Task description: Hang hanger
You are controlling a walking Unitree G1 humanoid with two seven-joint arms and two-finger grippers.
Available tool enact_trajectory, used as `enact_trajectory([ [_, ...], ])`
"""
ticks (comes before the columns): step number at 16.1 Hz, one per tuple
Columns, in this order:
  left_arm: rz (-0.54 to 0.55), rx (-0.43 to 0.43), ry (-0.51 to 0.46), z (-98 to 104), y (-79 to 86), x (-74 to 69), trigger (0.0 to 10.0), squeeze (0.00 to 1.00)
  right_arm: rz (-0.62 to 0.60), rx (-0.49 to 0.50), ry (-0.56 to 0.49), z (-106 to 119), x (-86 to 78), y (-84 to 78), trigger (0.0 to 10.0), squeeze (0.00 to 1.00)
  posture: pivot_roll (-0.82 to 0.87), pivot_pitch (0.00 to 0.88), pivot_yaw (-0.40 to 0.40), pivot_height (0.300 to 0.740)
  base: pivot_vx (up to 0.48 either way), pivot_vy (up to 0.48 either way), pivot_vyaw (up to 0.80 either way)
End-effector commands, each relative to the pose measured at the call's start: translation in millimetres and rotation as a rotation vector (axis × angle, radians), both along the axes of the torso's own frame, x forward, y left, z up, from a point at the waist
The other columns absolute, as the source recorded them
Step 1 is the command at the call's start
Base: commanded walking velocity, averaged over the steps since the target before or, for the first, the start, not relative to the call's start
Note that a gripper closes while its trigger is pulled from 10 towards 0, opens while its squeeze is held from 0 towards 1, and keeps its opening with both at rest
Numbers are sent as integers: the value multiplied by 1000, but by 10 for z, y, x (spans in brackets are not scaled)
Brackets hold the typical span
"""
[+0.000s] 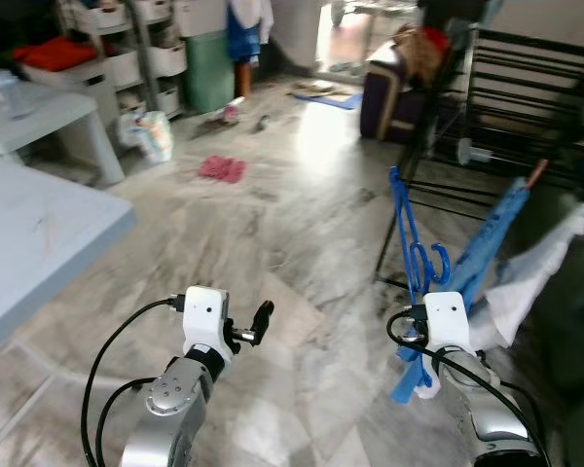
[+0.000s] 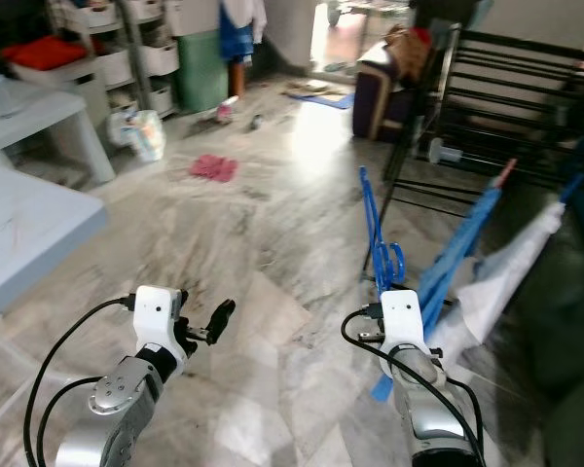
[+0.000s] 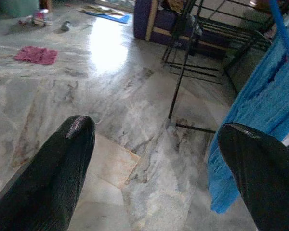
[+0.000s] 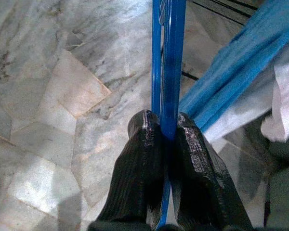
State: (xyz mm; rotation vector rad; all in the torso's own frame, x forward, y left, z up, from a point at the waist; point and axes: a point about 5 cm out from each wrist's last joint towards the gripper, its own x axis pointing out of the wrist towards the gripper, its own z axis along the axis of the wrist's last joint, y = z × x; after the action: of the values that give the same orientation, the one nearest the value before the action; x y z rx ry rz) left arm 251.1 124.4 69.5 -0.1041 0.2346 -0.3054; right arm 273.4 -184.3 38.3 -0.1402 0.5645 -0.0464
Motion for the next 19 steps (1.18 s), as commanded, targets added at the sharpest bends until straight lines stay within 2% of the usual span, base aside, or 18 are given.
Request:
enact_trajectory([
  [1,-7,11,9,-17,-1,1,10000,0,-1,-1,-10,30,29,-1,10000,0,64,0,-78,740,0,319,-800],
  [6,-16,15,8,-22,-13,1,10000,0,0,-8,-10,33,40,-6,10000,0,58,0,-77,740,0,301,-800],
  [15,-23,27,-23,3,-17,6,10000,0,5,-26,-12,34,53,-14,10000,0,59,0,-83,740,0,0,-694],
  [19,-3,51,-70,52,14,23,10000,0,-37,89,-40,68,72,17,10000,0,56,0,-75,740,0,0,0],
])
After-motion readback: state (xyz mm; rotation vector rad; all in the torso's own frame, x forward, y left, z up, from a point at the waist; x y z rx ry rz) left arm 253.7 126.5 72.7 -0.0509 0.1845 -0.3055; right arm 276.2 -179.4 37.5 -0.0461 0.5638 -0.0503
